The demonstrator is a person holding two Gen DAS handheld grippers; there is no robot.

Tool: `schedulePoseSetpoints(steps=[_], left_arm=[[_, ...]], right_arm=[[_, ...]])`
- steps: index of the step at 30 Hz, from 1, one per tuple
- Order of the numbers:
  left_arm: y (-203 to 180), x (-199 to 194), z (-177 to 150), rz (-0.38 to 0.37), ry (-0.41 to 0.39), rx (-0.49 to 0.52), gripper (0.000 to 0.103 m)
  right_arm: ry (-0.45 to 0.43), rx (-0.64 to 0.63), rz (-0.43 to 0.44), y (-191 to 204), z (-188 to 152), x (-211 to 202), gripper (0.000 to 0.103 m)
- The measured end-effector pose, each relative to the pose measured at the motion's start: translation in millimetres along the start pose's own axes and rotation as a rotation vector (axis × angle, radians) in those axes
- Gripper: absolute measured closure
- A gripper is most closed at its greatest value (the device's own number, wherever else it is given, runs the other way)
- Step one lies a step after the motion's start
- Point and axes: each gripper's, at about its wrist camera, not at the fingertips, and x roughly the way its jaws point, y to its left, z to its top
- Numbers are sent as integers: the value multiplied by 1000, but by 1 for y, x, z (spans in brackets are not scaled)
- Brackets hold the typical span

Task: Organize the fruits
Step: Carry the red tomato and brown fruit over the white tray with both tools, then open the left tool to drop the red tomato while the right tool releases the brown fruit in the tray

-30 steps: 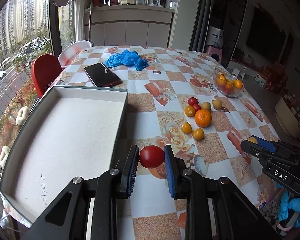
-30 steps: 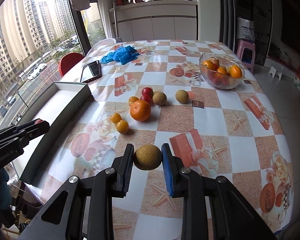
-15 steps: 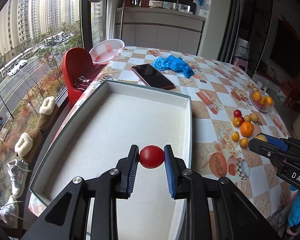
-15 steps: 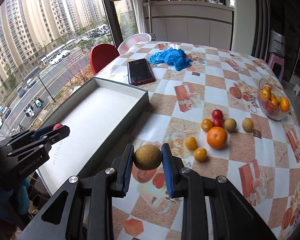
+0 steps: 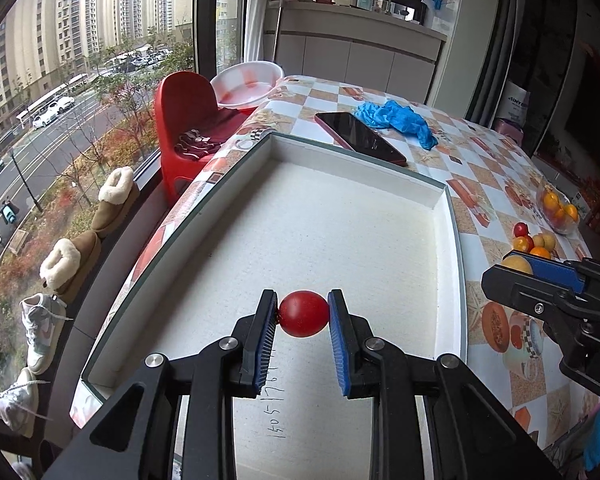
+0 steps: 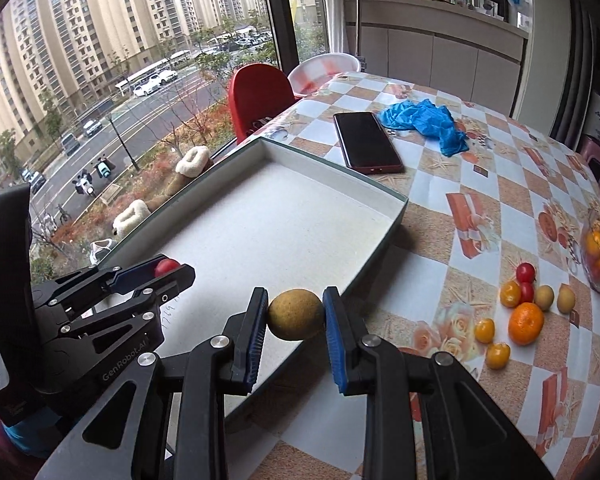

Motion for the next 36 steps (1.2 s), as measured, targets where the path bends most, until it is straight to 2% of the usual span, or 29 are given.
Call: schedulePoseSetpoints(steps=[13,22,23,25,26,28,30,32,33,34,36], left_arm=[[17,23,-10,22,51,-30,76],[8,23,-15,64,30,4,75],[8,24,-14,63,31,5,72],[7,24,-14,36,33,2,46],[8,23,-15,69,31,-4,43],[11,24,-14,74,33,-13,40],[14,24,-13,72,40,-25,40],[17,22,-12,89,39,-31,40],[18,21,-11,93,38,-34,32],[19,20,-10,100,35,-40,15],[20,12,-8,95,1,-52,9]], right_arm=[[87,-47,19,22,1,37,72],[148,-82,-22,19,-4,55,72],[147,-90,-19,19,-4,55,72],[144,-108,-46,20,-3,54,69],[140,-114,-53,20,-2,53,64],[128,-110,-53,19,0,50,54],[102,-107,-60,17,3,44,33],[70,-104,-89,14,7,38,17],[54,-102,-95,12,9,34,17],[45,-96,-97,9,10,30,17],[34,-84,-107,2,12,24,16]])
